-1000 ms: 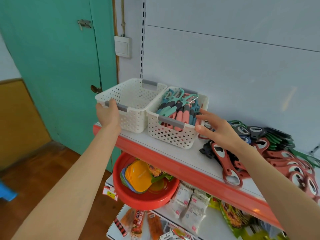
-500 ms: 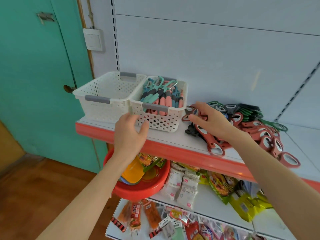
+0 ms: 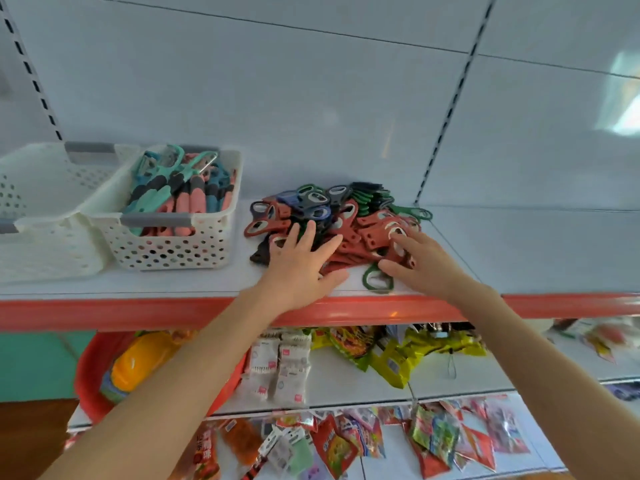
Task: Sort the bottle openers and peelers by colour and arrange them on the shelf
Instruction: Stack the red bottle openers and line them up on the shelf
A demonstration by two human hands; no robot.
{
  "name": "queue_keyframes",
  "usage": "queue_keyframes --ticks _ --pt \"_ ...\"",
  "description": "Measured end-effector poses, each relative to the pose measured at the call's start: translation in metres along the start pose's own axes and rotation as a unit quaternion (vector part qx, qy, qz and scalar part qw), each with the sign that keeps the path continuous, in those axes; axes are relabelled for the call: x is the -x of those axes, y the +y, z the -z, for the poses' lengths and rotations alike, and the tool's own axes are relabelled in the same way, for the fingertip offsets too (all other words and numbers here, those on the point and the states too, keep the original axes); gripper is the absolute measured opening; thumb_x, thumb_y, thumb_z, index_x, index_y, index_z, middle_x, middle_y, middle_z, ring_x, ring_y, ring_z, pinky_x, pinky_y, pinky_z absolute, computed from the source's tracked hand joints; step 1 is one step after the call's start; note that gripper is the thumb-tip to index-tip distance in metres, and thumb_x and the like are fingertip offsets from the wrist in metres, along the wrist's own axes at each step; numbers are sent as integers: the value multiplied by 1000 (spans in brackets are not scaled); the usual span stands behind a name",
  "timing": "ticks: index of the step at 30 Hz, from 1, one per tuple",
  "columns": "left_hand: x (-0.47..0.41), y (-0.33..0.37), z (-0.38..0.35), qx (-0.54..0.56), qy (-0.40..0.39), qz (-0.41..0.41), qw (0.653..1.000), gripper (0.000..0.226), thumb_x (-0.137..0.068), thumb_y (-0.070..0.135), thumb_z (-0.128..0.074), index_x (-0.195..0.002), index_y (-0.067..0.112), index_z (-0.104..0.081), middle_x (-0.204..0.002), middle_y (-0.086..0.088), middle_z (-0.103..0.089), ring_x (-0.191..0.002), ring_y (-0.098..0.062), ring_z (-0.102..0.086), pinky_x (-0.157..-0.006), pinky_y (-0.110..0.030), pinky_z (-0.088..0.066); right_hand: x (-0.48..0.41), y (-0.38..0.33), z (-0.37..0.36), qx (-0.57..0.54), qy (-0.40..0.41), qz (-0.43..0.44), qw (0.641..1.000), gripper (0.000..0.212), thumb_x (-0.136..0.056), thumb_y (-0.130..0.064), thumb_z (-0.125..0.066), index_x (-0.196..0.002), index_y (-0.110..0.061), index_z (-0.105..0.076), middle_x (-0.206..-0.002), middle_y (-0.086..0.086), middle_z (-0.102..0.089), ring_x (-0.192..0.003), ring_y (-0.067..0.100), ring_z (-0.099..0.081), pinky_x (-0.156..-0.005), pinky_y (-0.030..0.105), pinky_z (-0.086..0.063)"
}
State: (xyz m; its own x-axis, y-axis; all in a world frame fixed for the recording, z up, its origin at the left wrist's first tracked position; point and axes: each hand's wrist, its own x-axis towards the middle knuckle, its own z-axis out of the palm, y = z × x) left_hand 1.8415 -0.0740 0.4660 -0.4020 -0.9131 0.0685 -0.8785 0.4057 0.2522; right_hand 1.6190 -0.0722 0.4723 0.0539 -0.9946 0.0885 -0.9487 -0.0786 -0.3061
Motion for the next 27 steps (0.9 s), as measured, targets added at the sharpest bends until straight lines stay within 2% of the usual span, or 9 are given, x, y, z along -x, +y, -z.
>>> queue_keyframes --ticks 2,4,10,16,19,23,25,27 --pt "-23 7 -6 -41 -52 23 998 67 -86 67 -23 -145 42 -1 -154 -5 20 -141 -29 17 -108 -64 -1 -9 12 -2 -6 -39 -7 999 70 -86 -58 -46 -146 -33 -19 -157 1 -4 -144 23 -5 -116 41 -10" --pt "-41 12 -11 -51 -66 48 995 69 -84 71 -19 -143 44 4 -152 -3 27 -139 -29 22 -104 -68 0 -25 23 -3 -19 -57 6 998 71 -87 -59 -41 -147 -35 -11 -157 0 3 -145 21 1 -117 40 -7" --pt "-91 21 -10 -55 -47 110 991 76 -79 76 -20 -141 46 12 -152 -3 25 -138 -29 26 -102 -70 -4 -87 63 0 -15 -82 -7 997 69 -92 -57 -29 -148 -28 0 -157 9 -2 -144 27 -1 -115 38 -5" --pt "-116 31 -6 -53 -62 182 980 91 -67 86 -22 -141 46 12 -152 -6 25 -138 -31 25 -103 -70 -9 -127 81 6 -5 -102 28 994 70 -90 -61 -29 -148 -26 -8 -155 8 -13 -143 29 -9 -115 40 -9" --pt "-110 38 -8 -29 -53 187 981 87 -72 82 -26 -143 44 9 -154 -5 21 -139 -31 22 -104 -68 -5 -127 89 8 5 -119 55 991 70 -90 -60 -34 -148 -28 -12 -155 7 -12 -143 29 -8 -117 41 -10" --pt "-91 52 -16 -53 -53 169 983 77 -80 74 -25 -143 44 6 -155 -1 14 -141 -28 17 -104 -67 -8 -106 95 12 25 -141 120 982 62 -92 -43 -46 -146 -26 -22 -156 7 -9 -144 25 -4 -115 35 -5" --pt "-82 57 -19 -65 -57 166 982 73 -83 71 -23 -144 43 5 -156 0 13 -141 -27 17 -106 -67 -9 -96 94 15 18 -134 170 976 60 -91 -36 -51 -144 -18 -30 -151 7 -21 -142 24 -13 -114 31 -11" --pt "-76 60 -21 -67 -60 166 982 71 -85 68 -23 -144 41 5 -156 0 11 -141 -27 16 -107 -65 -8 -90 94 22 -4 -141 190 972 55 -89 -32 -56 -138 -11 -40 -141 8 -36 -133 26 -31 -108 29 -23"
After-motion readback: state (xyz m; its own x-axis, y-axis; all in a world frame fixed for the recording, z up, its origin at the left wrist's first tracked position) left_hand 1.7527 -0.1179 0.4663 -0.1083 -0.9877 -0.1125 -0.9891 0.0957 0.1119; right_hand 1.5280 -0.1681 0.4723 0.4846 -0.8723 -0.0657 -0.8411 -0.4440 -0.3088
